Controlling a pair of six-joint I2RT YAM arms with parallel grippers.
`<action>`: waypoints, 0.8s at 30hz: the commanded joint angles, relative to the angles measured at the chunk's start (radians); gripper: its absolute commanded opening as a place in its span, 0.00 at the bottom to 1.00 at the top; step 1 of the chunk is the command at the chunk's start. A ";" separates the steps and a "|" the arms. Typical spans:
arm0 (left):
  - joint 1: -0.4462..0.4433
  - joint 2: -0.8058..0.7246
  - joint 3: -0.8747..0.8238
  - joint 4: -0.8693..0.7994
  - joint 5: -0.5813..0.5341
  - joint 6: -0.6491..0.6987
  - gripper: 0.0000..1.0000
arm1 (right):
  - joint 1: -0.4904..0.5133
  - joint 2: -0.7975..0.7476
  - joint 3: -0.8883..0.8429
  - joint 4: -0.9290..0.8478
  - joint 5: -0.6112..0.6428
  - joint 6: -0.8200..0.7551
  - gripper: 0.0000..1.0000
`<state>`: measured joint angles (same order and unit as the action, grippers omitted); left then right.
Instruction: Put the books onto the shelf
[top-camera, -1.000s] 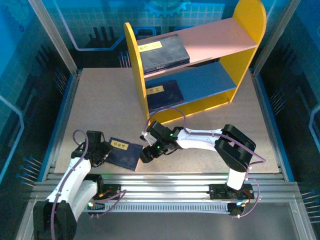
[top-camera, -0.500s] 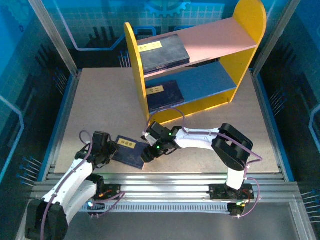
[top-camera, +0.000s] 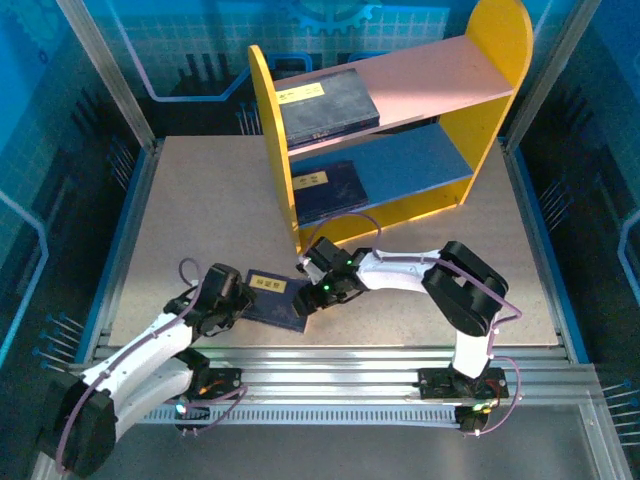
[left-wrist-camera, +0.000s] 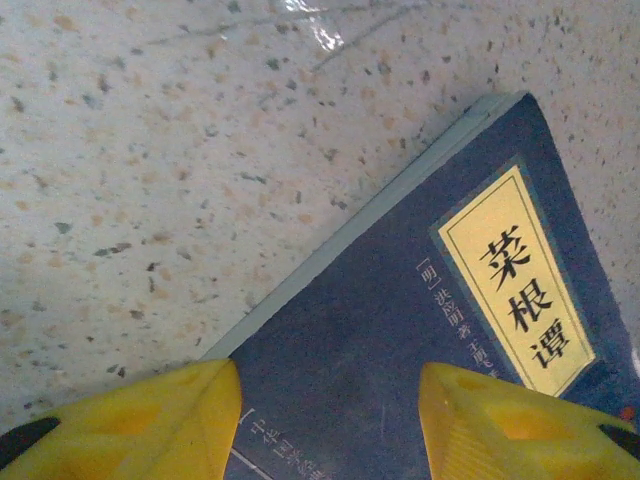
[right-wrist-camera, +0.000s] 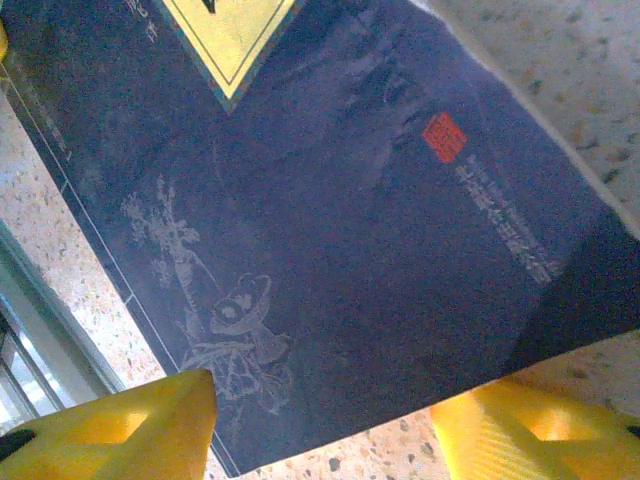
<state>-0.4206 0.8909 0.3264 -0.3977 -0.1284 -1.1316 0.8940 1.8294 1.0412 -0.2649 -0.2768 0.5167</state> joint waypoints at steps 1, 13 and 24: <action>-0.076 0.089 0.005 -0.001 0.040 -0.047 0.52 | -0.050 -0.031 -0.061 -0.031 0.050 0.006 0.62; -0.350 0.405 0.225 0.102 -0.003 -0.083 0.52 | -0.225 -0.181 -0.197 -0.070 0.098 -0.035 0.63; -0.403 0.430 0.295 0.118 -0.037 -0.053 0.55 | -0.362 -0.266 -0.256 -0.119 0.113 -0.096 0.64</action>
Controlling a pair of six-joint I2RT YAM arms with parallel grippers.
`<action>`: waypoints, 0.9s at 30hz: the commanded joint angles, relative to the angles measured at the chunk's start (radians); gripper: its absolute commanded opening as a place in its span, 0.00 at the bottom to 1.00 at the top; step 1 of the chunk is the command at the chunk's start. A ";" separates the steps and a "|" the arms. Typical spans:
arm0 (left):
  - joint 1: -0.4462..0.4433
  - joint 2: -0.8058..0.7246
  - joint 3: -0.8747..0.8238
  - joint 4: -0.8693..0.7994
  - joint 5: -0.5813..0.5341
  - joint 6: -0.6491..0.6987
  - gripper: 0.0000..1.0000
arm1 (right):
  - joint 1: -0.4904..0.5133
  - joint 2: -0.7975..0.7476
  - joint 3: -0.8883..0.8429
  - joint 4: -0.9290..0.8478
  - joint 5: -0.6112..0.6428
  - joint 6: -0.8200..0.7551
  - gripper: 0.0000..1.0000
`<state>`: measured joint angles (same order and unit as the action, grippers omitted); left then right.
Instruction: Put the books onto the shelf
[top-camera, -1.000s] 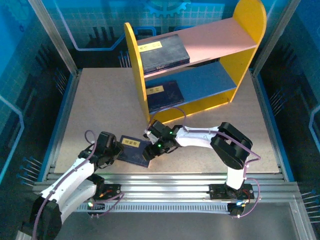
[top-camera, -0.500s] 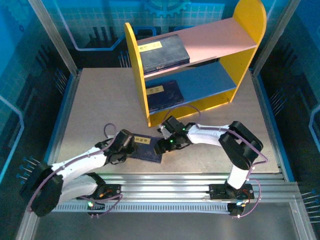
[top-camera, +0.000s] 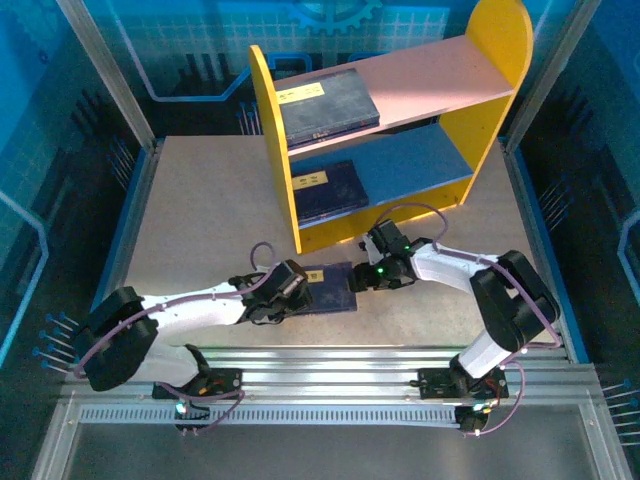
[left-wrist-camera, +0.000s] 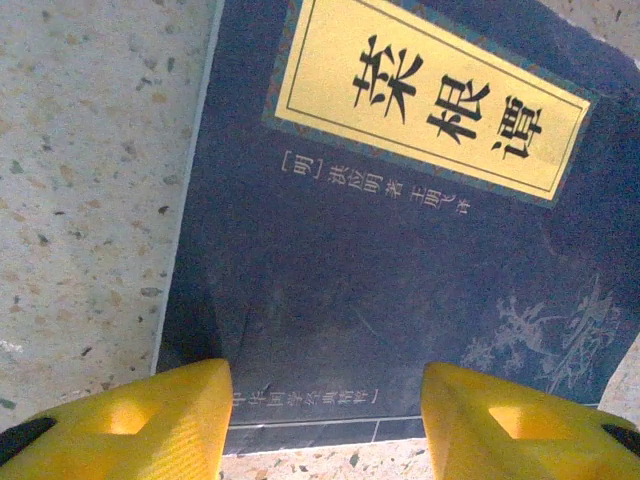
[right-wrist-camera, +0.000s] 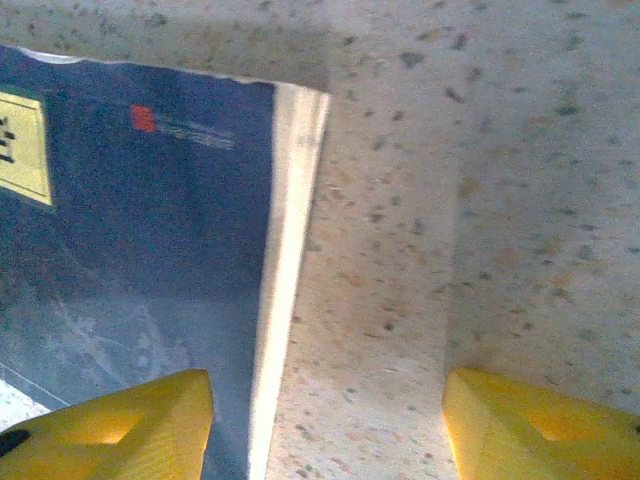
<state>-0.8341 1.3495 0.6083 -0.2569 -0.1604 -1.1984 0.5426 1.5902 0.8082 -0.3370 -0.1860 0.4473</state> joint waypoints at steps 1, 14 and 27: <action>0.024 -0.053 0.012 -0.045 -0.009 0.026 0.55 | -0.011 -0.030 -0.027 -0.045 0.020 -0.028 0.64; 0.206 -0.278 -0.095 -0.152 0.078 0.159 0.62 | 0.079 0.008 0.021 0.004 -0.009 -0.007 0.61; 0.206 -0.141 -0.070 -0.039 0.153 0.194 0.61 | 0.202 -0.003 0.001 0.074 -0.141 0.086 0.47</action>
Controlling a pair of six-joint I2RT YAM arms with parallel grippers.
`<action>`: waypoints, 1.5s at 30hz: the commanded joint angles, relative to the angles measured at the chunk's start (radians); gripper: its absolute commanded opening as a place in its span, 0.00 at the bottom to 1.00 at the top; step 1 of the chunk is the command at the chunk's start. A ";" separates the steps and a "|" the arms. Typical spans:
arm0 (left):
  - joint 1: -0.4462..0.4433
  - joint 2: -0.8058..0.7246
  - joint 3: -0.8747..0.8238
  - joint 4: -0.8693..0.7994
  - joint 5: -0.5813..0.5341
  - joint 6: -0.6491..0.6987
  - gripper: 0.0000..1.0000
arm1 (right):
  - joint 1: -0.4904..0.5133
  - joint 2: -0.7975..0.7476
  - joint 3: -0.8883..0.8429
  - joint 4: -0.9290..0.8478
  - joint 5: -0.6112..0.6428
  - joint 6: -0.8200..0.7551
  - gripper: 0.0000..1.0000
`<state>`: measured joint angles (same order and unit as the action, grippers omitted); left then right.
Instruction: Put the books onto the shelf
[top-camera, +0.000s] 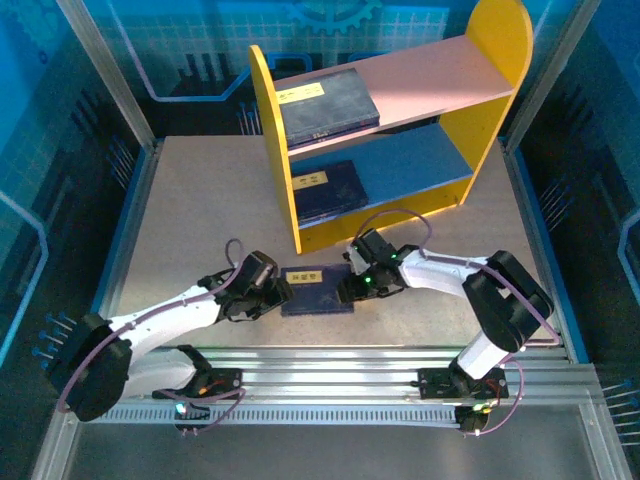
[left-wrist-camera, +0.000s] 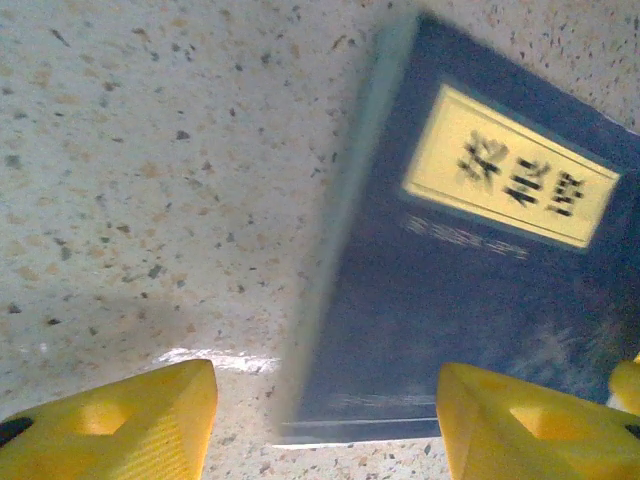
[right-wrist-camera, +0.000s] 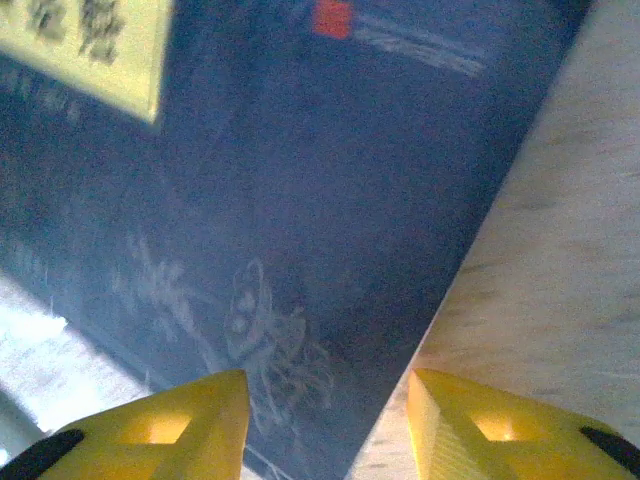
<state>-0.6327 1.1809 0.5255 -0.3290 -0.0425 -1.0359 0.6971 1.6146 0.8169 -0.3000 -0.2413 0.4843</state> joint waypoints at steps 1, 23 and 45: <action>0.005 0.040 0.015 0.037 0.035 0.038 0.61 | 0.061 -0.026 -0.005 0.043 -0.091 0.059 0.47; 0.057 0.054 0.017 -0.034 0.010 0.107 0.63 | 0.026 0.204 0.052 -0.038 0.147 0.019 0.29; 0.061 -0.123 -0.103 -0.133 0.085 -0.067 0.62 | 0.111 0.183 -0.024 0.070 0.053 0.137 0.24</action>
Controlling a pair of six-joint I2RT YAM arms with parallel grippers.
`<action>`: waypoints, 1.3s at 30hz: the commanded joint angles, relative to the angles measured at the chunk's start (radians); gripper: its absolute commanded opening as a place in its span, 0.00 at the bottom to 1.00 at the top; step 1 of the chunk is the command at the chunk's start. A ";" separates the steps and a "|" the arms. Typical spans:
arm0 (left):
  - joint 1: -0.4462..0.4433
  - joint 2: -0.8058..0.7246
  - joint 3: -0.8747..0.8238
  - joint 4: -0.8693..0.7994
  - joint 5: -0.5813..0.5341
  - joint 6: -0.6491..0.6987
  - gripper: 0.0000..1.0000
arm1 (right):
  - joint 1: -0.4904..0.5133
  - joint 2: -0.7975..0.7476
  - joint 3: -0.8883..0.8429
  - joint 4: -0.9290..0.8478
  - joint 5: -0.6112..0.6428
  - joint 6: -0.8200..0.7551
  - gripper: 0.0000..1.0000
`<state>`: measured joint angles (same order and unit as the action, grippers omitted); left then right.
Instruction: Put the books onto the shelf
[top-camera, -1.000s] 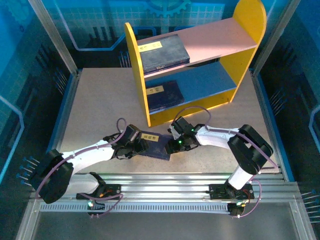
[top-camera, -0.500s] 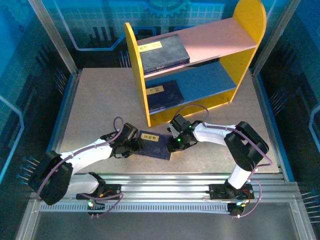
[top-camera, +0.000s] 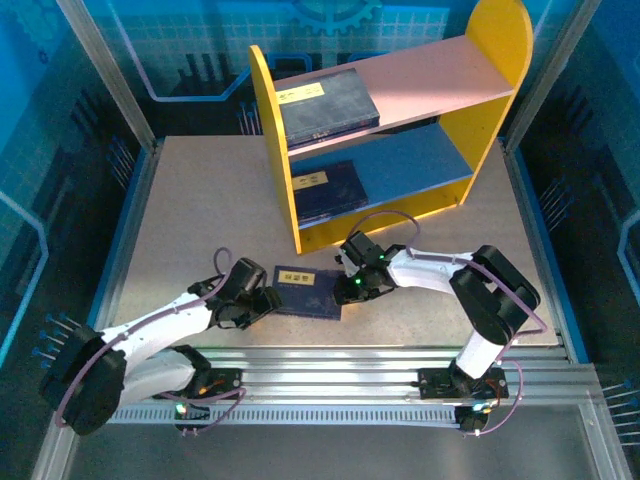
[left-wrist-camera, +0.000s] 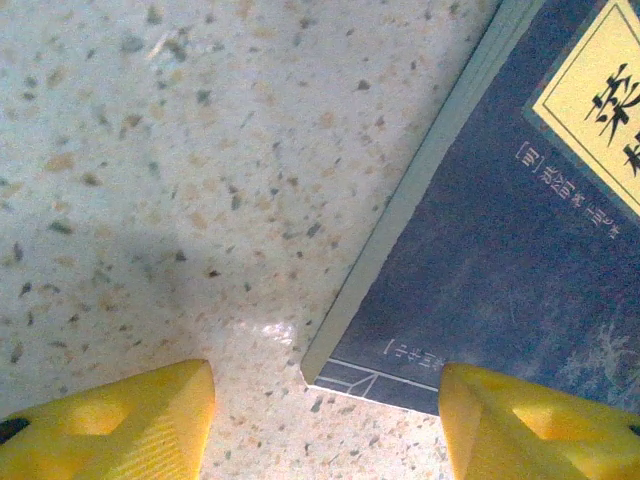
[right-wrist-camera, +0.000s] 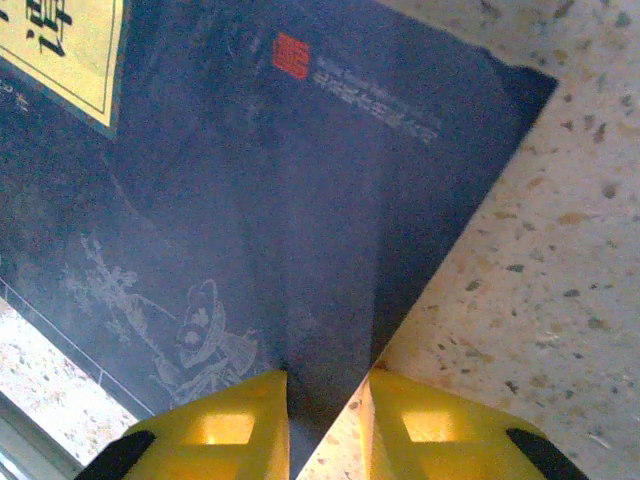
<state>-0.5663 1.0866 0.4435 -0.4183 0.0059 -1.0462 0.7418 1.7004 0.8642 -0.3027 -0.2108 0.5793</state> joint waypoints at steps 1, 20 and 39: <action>-0.007 -0.033 -0.022 -0.041 0.038 -0.062 0.62 | 0.073 0.094 -0.076 0.081 0.017 0.051 0.23; 0.007 0.100 0.058 0.093 -0.013 -0.055 0.64 | 0.204 0.080 -0.082 0.195 -0.067 0.154 0.20; 0.221 0.277 0.270 0.150 -0.009 0.142 0.64 | 0.272 0.074 -0.064 0.218 -0.078 0.159 0.21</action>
<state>-0.3588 1.3502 0.6563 -0.3565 -0.0357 -0.9630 0.9573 1.7210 0.8249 -0.0467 -0.1623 0.7437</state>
